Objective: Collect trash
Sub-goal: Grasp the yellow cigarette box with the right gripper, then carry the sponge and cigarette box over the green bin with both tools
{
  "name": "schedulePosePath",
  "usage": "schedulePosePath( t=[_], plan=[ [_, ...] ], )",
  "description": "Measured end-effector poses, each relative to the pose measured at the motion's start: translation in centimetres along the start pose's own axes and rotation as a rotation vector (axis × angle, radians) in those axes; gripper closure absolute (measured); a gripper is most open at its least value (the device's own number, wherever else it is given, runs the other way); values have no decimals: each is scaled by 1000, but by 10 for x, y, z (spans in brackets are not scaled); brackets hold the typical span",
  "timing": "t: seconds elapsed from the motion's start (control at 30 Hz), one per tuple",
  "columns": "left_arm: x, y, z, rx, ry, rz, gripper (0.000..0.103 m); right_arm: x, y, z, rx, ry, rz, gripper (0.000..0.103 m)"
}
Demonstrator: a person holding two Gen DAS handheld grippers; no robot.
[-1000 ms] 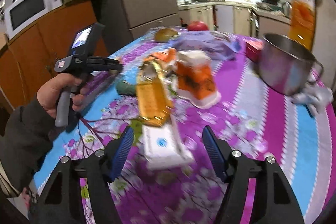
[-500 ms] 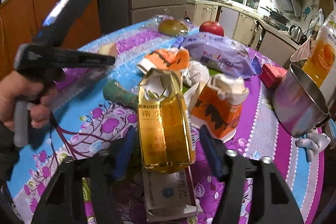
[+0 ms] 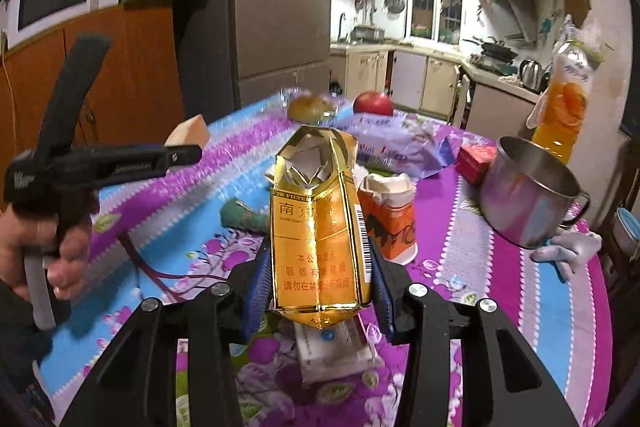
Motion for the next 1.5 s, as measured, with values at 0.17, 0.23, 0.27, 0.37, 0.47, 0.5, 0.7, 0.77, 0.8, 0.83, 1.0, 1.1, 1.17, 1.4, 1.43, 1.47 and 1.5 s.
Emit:
schedulePosePath(
  t=[0.17,0.23,0.27,0.37,0.47,0.5,0.7,0.77,0.8,0.83,1.0,1.1,1.17,1.4,1.43,1.47,1.5],
  plan=[
    [-13,-29,-23,-29,28,-43,70,-8,-41,-7,-48,51,-55,57],
    [-18,-40,-33,-33,41,-64,70,-12,-53,-11,-65,67,-64,57],
    [-20,-44,-39,-39,46,-71,70,-14,-62,-14,-81,77,-72,57],
    [-29,-60,-59,-54,82,-100,70,-22,-85,-23,-125,105,-89,57],
    [-39,-73,-79,-78,121,-118,70,-31,-110,-33,-166,144,-108,57],
    [-42,-77,-85,-81,130,-126,70,-34,-115,-36,-176,150,-113,57],
    [-55,-101,-116,-106,160,-167,70,-48,-148,-44,-235,192,-130,56],
    [-61,-106,-129,-118,175,-172,70,-50,-156,-43,-243,197,-134,56],
    [-63,-107,-133,-121,178,-169,70,-51,-159,-43,-247,197,-136,56],
    [-65,-107,-137,-125,180,-164,70,-52,-163,-43,-250,198,-137,56],
    [-73,-113,-152,-138,187,-162,70,-58,-181,-44,-274,208,-141,56],
    [-78,-117,-161,-152,196,-164,70,-61,-191,-47,-290,212,-142,56],
    [-80,-119,-168,-164,203,-165,70,-64,-200,-50,-304,216,-143,56],
    [-94,-124,-206,-219,236,-153,70,-78,-241,-68,-384,238,-149,56],
    [-96,-125,-213,-231,244,-153,70,-80,-246,-71,-394,242,-148,56],
    [-98,-126,-220,-242,250,-152,70,-85,-255,-77,-413,250,-147,56],
    [-99,-128,-227,-253,258,-152,70,-89,-263,-82,-429,258,-146,56]
  ],
)
Point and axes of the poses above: each gripper's, at about its wrist camera, not at the fingertips, and y roughly the way its jaws point, z to its left, x to its top, the point moved 4 cm from there along y, roughly the way its jaws point, and after that the axes turned 9 degrees about -y, right-handed, at the moved point
